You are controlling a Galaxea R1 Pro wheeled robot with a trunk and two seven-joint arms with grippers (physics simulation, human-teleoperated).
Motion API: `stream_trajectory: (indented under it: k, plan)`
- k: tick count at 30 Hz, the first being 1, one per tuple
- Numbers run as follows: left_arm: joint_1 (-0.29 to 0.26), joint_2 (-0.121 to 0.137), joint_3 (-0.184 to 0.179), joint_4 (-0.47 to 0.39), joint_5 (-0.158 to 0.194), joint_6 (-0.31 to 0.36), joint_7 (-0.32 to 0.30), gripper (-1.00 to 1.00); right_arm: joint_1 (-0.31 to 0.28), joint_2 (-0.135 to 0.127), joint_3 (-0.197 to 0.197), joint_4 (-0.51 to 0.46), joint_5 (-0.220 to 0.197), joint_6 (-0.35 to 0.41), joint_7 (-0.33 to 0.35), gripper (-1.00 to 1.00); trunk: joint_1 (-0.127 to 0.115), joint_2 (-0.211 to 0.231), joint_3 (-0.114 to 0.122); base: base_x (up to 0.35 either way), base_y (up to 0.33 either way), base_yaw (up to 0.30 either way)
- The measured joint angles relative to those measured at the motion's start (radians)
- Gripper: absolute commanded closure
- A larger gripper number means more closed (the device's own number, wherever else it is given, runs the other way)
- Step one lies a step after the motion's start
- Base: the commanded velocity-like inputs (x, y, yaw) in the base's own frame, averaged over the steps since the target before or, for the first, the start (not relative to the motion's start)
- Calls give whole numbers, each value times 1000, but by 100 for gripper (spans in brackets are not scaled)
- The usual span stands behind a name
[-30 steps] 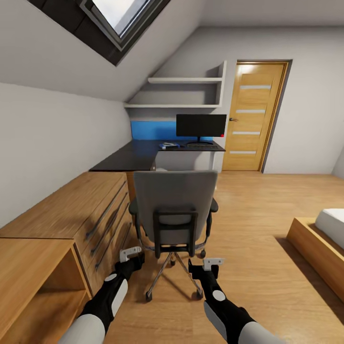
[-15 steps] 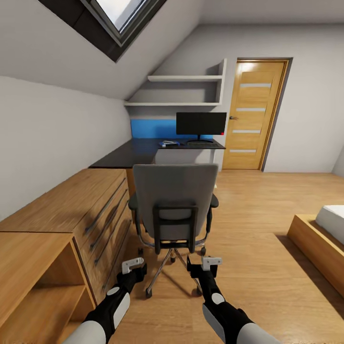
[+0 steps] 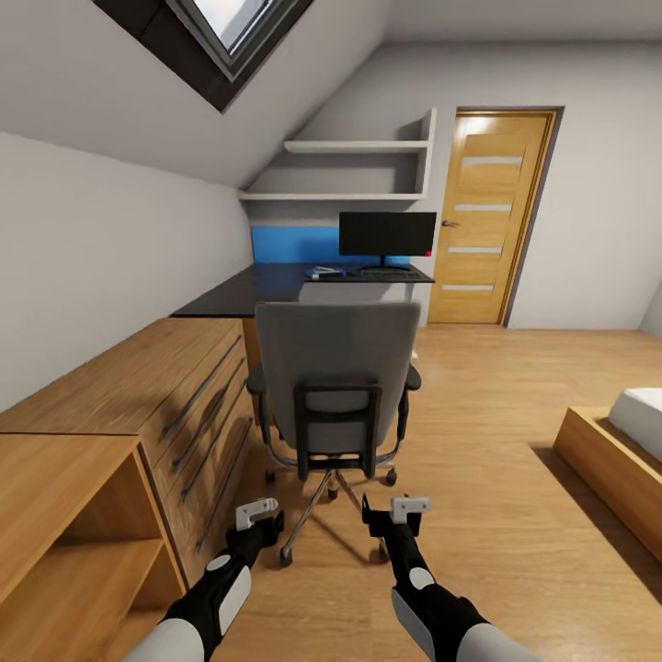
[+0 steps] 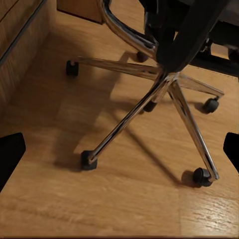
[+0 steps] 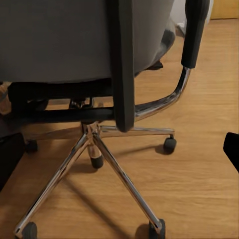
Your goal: In the bedroom, organize the workspace by keeping the computer under the desk, ensuring the monitor is on the desk, placing the keyboard on the desk next to the monitor, placing the mouse on the desk next to the keyboard, moving the folder from the swivel chair onto the desk next to the mouse, stacking the notebook on top of the folder with the pen on top of the notebook, and positioning the swivel chair next to the desk.
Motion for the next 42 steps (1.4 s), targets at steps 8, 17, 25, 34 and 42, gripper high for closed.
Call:
stream_trajectory:
  k: [8, 17, 25, 34, 42]
  plan:
    - [0, 0, -1, 23, -2, -1, -4, -100, 0, -1, -1, 0, 0, 1, -1, -100, 31, -56, -25, 0, 0, 0]
    - [0, 0, 0, 28, 2, -75, 0, -100, 0, -13, -2, 0, 1, 0, -1, -100, 65, -119, -53, 0, 0, 0]
    - [0, 0, -1, 49, -3, -110, 0, -100, 0, -23, -2, -2, 1, 0, -3, -100, 96, -175, -78, 0, 0, 0]
    - [0, 0, -1, 62, -4, -114, 0, -100, 1, -24, -3, -3, 1, 5, -4, -100, 130, -238, -107, 0, 0, 0]
    - [0, 0, -1, 62, -3, -117, 1, -100, 1, -25, -3, -4, 1, 6, -5, -100, 161, -294, -132, 0, 0, 0]
